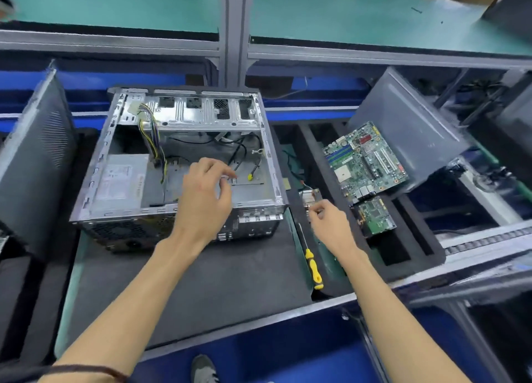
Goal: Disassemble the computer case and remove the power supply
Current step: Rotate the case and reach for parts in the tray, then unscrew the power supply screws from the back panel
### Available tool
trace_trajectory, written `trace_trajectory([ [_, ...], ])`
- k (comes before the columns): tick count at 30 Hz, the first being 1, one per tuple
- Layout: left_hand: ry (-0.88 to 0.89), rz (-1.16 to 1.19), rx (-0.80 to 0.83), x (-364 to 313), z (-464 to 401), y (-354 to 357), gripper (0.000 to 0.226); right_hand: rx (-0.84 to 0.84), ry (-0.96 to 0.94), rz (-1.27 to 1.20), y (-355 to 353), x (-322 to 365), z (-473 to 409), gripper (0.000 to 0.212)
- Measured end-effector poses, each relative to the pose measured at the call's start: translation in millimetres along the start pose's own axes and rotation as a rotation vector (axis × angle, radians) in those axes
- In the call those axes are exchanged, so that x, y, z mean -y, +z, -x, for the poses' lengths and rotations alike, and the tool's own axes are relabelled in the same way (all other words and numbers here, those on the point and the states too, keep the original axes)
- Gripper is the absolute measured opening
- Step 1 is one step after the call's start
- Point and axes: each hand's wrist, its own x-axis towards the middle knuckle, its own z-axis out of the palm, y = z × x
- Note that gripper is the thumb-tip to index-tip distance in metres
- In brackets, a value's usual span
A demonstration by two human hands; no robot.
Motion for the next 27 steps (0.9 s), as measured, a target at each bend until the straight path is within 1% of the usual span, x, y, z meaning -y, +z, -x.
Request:
trace_trajectory([
  [4, -0.004, 0.041, 0.096, -23.0, 24.3, 28.0, 0.022, 0.123, 0.047, 0.112, 16.3, -38.6, 30.6, 0.021],
  [7, 0.008, 0.017, 0.103, -33.4, 40.2, 39.8, 0.024, 0.203, 0.001, 0.175, 28.0, -55.4, 45.2, 0.029],
  [9, -0.014, 0.026, 0.119, -38.7, 51.7, 43.8, 0.024, 0.212, -0.038, 0.184, 33.3, -59.0, 51.6, 0.03],
  [11, -0.036, 0.032, 0.172, -42.6, 62.6, 45.5, 0.025, 0.187, -0.046, 0.158, 35.0, -59.9, 56.1, 0.028],
  [13, -0.07, 0.027, 0.268, -45.3, 71.1, 44.8, 0.027, 0.152, -0.025, 0.055, 32.8, -58.3, 61.1, 0.025],
  [15, -0.156, 0.064, 0.384, -50.3, 76.5, 41.1, 0.026, 0.11, -0.023, -0.137, 25.3, -51.8, 66.1, 0.018],
  [16, -0.214, 0.092, 0.435, -53.2, 78.7, 38.5, 0.025, 0.09, -0.044, -0.234, 20.8, -46.1, 67.8, 0.015],
  [18, -0.313, 0.145, 0.501, -58.8, 83.0, 34.8, 0.021, 0.039, -0.13, -0.345, 9.8, -30.0, 70.6, 0.021],
  [20, -0.375, 0.2, 0.495, -64.5, 86.3, 31.2, 0.018, 0.01, -0.219, -0.401, -0.7, -9.6, 72.7, 0.021],
  [22, -0.414, 0.246, 0.465, -70.4, 88.2, 25.1, 0.017, 0.019, -0.294, -0.469, -8.3, 12.3, 77.7, 0.022],
  [25, -0.429, 0.301, 0.451, -76.7, 90.2, 12.9, 0.024, 0.082, -0.377, -0.587, -11.6, 41.6, 88.0, 0.024],
  [27, -0.407, 0.321, 0.439, -77.6, 91.5, 2.8, 0.027, 0.13, -0.423, -0.631, -8.8, 59.5, 93.4, 0.026],
])
